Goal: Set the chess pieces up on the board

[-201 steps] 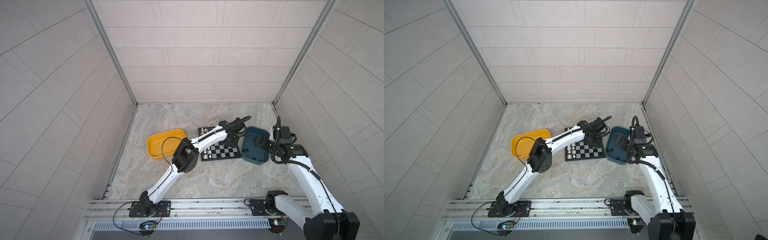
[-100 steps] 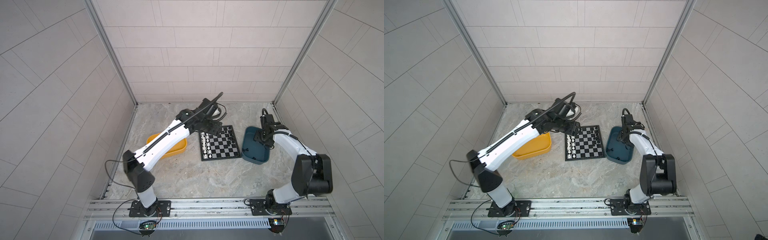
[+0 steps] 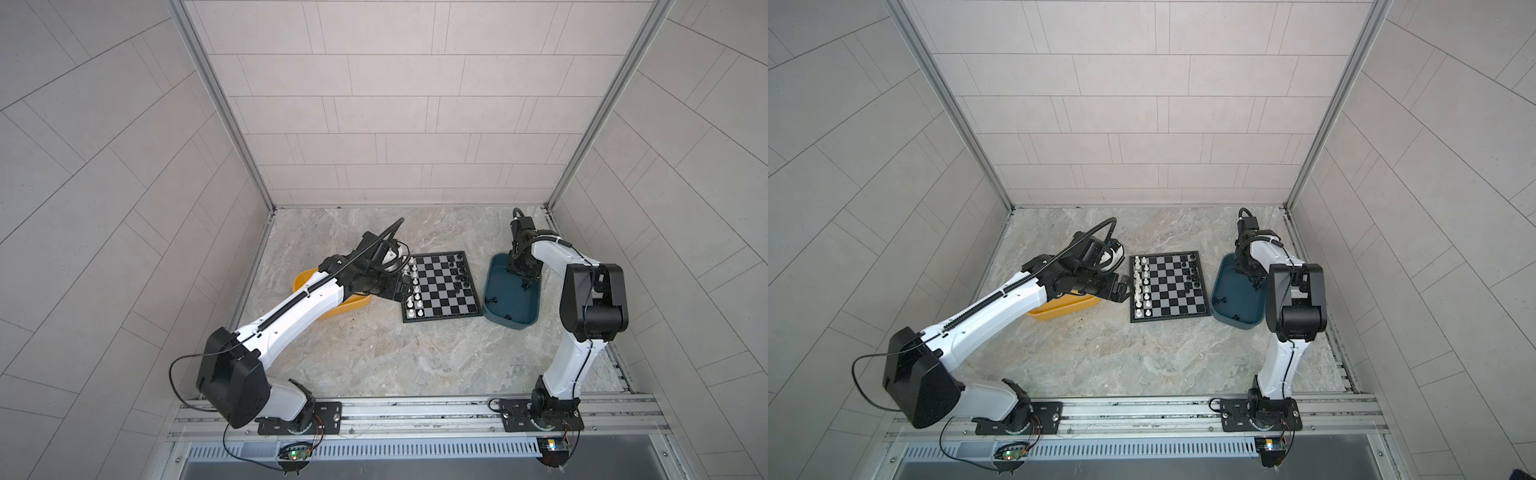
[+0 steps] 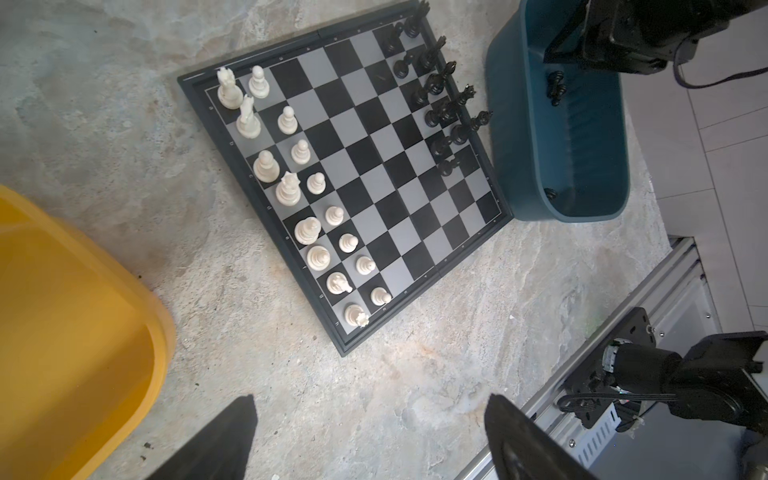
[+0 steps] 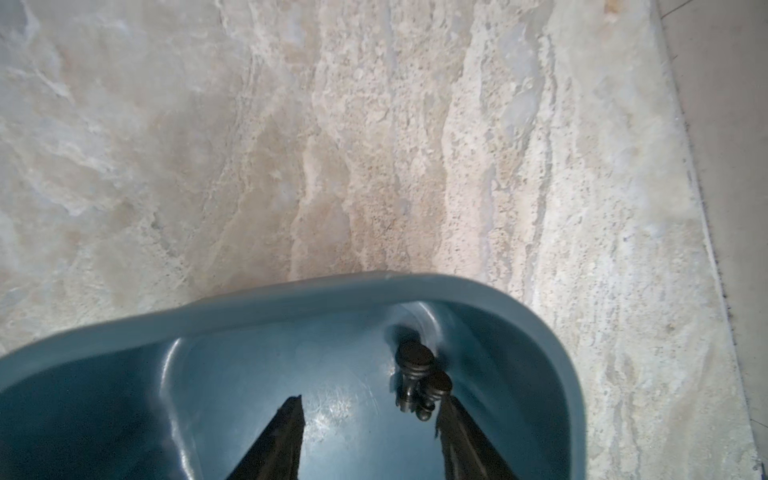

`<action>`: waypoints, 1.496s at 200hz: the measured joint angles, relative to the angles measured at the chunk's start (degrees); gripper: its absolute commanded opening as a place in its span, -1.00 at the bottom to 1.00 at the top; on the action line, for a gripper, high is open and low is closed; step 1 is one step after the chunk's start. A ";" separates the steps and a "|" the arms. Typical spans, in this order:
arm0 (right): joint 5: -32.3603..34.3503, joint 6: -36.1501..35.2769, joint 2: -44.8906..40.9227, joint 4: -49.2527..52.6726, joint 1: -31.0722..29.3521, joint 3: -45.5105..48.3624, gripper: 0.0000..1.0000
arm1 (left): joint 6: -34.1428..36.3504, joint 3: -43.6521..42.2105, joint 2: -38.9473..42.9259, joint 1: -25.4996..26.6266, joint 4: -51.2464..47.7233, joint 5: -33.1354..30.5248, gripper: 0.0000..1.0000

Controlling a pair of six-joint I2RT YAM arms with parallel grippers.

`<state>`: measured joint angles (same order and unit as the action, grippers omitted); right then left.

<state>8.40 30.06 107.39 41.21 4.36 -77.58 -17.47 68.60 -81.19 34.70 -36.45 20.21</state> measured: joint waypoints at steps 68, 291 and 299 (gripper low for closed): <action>-3.41 -0.92 1.62 -0.94 3.37 0.57 -0.14 | 0.50 0.00 -0.11 -1.64 1.73 3.04 0.84; -15.43 5.38 -2.16 -6.16 7.61 8.24 -1.00 | -5.51 -1.22 -2.78 -4.96 9.70 10.49 0.75; -16.65 6.58 -3.56 -5.95 7.61 8.98 -1.00 | -6.82 -1.57 -3.23 -4.96 11.37 11.41 0.73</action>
<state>-8.25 36.64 103.83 35.27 11.97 -68.60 -24.29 67.02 -84.42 29.74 -25.08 31.62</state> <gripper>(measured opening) 0.157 0.876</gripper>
